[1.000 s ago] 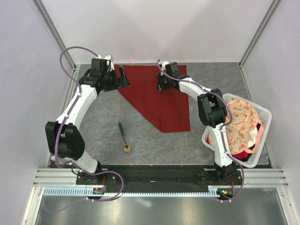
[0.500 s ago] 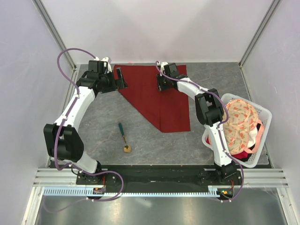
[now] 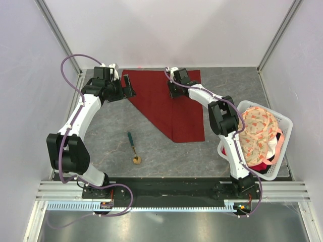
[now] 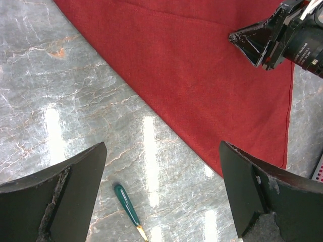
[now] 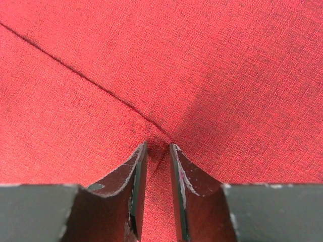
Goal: Fold the napkin, place the utensils inside, and roll it up
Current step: Fold the napkin
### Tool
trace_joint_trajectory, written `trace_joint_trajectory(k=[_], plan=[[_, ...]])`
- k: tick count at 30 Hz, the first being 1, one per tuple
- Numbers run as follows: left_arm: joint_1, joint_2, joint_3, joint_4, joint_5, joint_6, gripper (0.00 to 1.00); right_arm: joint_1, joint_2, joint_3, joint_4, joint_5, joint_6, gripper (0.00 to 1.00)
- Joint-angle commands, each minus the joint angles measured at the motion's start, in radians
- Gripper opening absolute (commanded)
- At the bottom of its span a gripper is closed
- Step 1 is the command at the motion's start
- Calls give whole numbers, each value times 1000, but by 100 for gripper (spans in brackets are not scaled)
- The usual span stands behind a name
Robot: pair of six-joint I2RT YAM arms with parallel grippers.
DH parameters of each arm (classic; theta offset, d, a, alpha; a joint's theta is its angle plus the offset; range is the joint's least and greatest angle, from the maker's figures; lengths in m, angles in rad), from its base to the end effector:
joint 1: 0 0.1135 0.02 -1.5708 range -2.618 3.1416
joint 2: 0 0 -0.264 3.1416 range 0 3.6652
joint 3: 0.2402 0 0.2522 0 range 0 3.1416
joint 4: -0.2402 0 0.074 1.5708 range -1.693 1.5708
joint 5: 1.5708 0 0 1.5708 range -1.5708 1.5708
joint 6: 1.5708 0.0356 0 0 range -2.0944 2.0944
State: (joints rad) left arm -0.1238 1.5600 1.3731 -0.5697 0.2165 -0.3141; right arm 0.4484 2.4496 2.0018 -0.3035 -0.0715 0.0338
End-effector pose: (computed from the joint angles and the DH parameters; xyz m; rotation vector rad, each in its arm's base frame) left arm 0.3445 -0.0506 0.3163 -0.1136 2.3502 -0.4695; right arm 0.4946 0.2408 0.1552 -0.5176 2.2844 0.3242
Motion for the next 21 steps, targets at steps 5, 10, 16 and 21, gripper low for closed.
trace_joint_trajectory(k=[5,10,16,21], plan=[[12,-43,-12,28,32,35,100,49,26,46,-14,128,-25,25],[18,-48,-16,28,40,35,100,65,15,40,-11,144,-25,17],[24,-60,-19,31,52,32,100,93,-1,-11,-19,160,-34,8],[29,-67,-20,31,73,26,100,108,-40,-83,-20,150,12,5]])
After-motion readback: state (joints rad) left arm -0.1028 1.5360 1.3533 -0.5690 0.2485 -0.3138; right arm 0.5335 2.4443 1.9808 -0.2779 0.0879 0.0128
